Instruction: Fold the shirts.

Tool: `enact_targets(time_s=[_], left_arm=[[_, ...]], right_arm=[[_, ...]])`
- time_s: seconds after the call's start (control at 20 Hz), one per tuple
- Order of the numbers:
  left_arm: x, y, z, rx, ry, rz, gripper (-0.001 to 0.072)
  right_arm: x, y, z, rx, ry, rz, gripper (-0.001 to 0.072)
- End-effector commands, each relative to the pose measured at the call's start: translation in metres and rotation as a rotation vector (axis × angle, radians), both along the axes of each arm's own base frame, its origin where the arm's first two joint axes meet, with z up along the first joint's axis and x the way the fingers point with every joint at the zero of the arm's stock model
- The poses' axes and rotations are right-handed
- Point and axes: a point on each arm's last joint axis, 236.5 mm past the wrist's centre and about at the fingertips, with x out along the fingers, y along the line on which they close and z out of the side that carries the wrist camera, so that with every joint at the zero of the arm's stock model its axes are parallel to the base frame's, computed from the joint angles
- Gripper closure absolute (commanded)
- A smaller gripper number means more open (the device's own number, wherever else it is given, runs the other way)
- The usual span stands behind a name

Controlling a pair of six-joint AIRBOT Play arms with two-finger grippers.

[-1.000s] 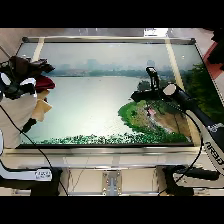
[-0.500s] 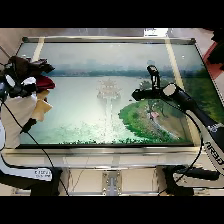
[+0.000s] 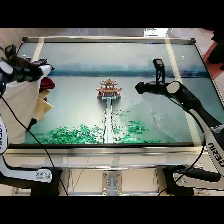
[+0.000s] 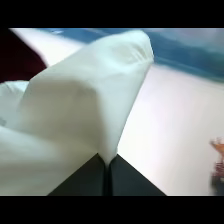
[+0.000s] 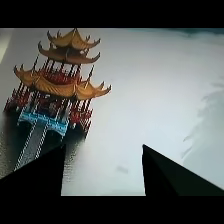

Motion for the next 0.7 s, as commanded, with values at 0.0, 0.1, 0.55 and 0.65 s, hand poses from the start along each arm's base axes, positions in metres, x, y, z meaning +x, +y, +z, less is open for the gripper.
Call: enact_targets(time_s=[0.0,0.1,0.55,0.65], left_arm=[[-0.008,-0.139,0.102,-0.118,-0.197,-0.352,0.0698],[-0.032,-0.219,0.148,-0.155,-0.279,-0.527,0.0698],[-0.18,-0.453,0.08,-0.232,-0.018,-1.04,0.0698],[-0.203,-0.487,0.038,-0.239,0.089,-1.083,0.0698]], right_arm=[[0.016,-0.037,0.073,0.013,-0.149,-0.075,0.0172],[0.01,-0.066,0.122,0.01,-0.231,-0.117,0.0172],[-0.079,-0.184,0.208,-0.207,-0.318,-0.292,0.0171],[-0.087,-0.192,0.199,-0.217,-0.269,-0.298,0.0172]])
